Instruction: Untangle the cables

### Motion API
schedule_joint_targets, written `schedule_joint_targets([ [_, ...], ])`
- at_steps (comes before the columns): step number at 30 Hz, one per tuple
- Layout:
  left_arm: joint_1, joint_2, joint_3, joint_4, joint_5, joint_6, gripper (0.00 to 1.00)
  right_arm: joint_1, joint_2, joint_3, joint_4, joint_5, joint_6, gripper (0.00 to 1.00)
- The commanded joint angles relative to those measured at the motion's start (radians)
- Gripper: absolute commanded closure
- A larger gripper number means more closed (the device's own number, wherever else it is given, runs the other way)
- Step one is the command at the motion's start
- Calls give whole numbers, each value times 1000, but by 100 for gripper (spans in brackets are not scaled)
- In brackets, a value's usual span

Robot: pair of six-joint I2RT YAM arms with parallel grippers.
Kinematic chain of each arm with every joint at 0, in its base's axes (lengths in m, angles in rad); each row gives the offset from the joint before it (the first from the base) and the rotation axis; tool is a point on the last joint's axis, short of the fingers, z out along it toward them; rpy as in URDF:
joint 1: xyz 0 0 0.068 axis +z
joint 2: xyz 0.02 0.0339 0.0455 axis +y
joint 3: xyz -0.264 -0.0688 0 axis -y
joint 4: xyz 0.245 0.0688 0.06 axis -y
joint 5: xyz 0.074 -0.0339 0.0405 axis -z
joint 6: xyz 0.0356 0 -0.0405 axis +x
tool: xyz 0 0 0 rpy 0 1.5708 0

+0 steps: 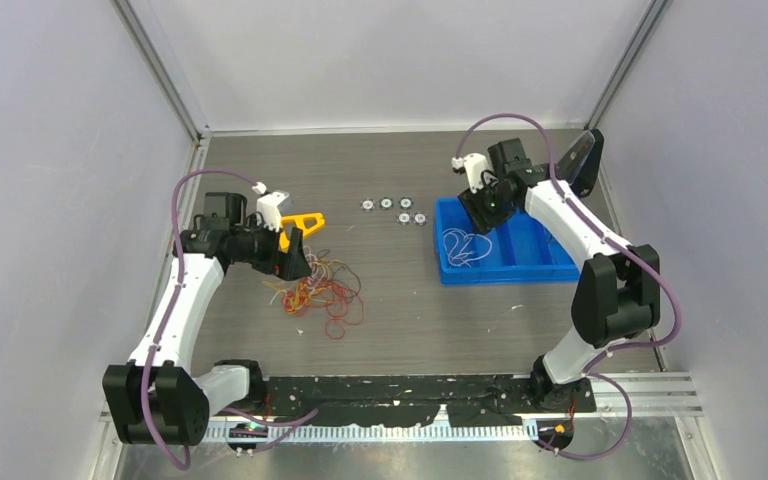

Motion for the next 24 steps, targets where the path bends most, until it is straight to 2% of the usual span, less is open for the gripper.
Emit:
schedule_joint_targets([
  [1,2,-15,11,21,14,5,8,34,20,56,-24,-75,-203,51],
  [9,3,-7,13,20,17,6,8,58,120,122,-90,-86,-420,51],
  [20,2,-4,20,10,16,9,8,72,237,163,-144,-53,-524,52],
  [22,2,-4,18,10,15,10,8,73,243,161,-135,-52,-528,59],
  [24,2,-4,18,10,11,13,8,78,241,160,-124,-65,-530,71],
])
